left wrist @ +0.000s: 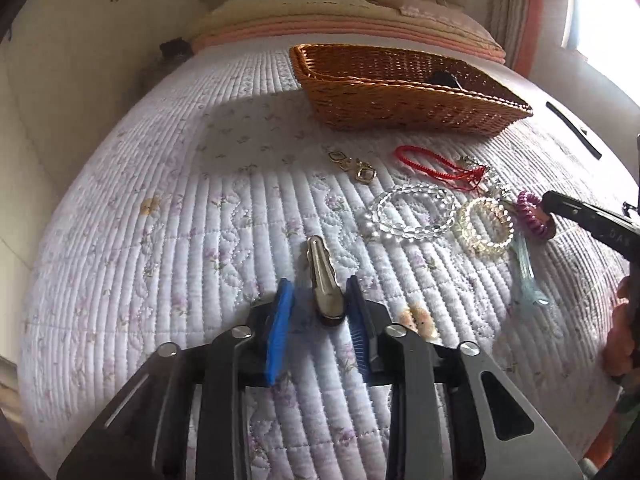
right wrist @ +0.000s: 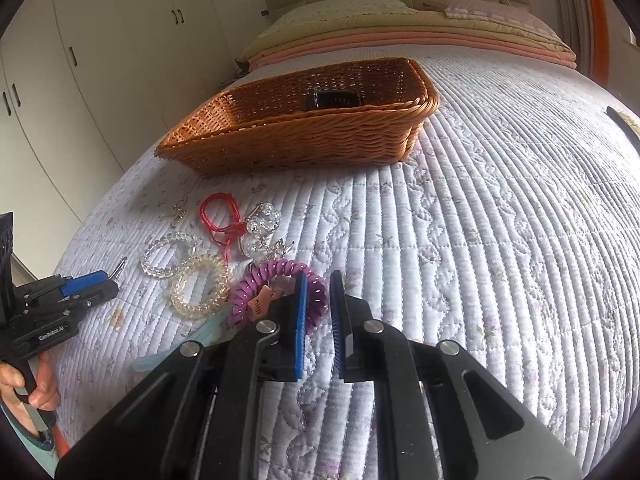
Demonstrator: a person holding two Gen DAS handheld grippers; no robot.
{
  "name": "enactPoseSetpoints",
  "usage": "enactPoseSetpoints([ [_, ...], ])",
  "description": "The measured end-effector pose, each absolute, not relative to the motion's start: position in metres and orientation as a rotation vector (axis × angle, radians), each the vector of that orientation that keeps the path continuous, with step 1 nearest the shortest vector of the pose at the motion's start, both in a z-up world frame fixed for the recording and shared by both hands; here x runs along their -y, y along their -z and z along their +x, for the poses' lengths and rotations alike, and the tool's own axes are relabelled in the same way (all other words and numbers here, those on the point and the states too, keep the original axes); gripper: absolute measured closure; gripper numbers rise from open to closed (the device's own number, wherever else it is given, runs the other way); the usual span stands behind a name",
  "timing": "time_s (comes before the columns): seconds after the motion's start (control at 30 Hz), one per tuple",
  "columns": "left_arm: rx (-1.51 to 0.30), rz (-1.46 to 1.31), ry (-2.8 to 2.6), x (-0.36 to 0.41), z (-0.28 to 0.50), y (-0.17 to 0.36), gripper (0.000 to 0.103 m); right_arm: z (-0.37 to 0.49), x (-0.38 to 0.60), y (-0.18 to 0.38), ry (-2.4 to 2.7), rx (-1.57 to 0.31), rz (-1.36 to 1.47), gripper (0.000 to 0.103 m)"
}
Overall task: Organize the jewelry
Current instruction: 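Lower both held items into the wicker basket and release them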
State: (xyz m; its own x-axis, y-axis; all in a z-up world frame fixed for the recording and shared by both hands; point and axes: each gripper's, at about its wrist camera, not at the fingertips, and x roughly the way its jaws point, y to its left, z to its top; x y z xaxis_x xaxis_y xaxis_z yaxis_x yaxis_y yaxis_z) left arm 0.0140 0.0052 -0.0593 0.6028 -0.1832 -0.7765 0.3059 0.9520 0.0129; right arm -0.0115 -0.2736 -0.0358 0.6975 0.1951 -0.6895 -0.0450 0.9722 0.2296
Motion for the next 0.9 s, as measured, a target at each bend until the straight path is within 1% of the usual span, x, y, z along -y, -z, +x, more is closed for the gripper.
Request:
enactPoseSetpoints([
  [0.17,-0.877,0.096,0.324,-0.026,0.013,0.058,0.081,-0.008,0.269,0.037,-0.142,-0.813,0.191,0.093],
  [0.4,-0.859,0.128,0.312,-0.017,0.011,0.060,0.081,0.002,0.260,0.042,-0.136,-0.870,0.152,0.090],
  [0.6,-0.862,0.112,0.322,-0.019,0.012,0.059,0.080,0.012,0.244,0.039,-0.136,-0.922,0.048,0.077],
  [0.67,-0.859,0.113,0.322,-0.019,0.012,0.059,0.080,0.015,0.236,0.038,-0.135,-0.934,-0.018,0.075],
  [0.73,-0.856,0.116,0.321,-0.019,0.012,0.060,0.081,0.015,0.230,0.037,-0.131,-0.932,-0.053,0.076],
  [0.8,-0.851,0.119,0.319,-0.018,0.012,0.060,0.082,0.012,0.229,0.036,-0.145,-0.921,-0.039,0.092],
  [0.9,-0.840,0.133,0.303,-0.016,0.010,0.059,0.082,0.003,0.235,0.034,-0.134,-0.886,-0.008,0.093],
])
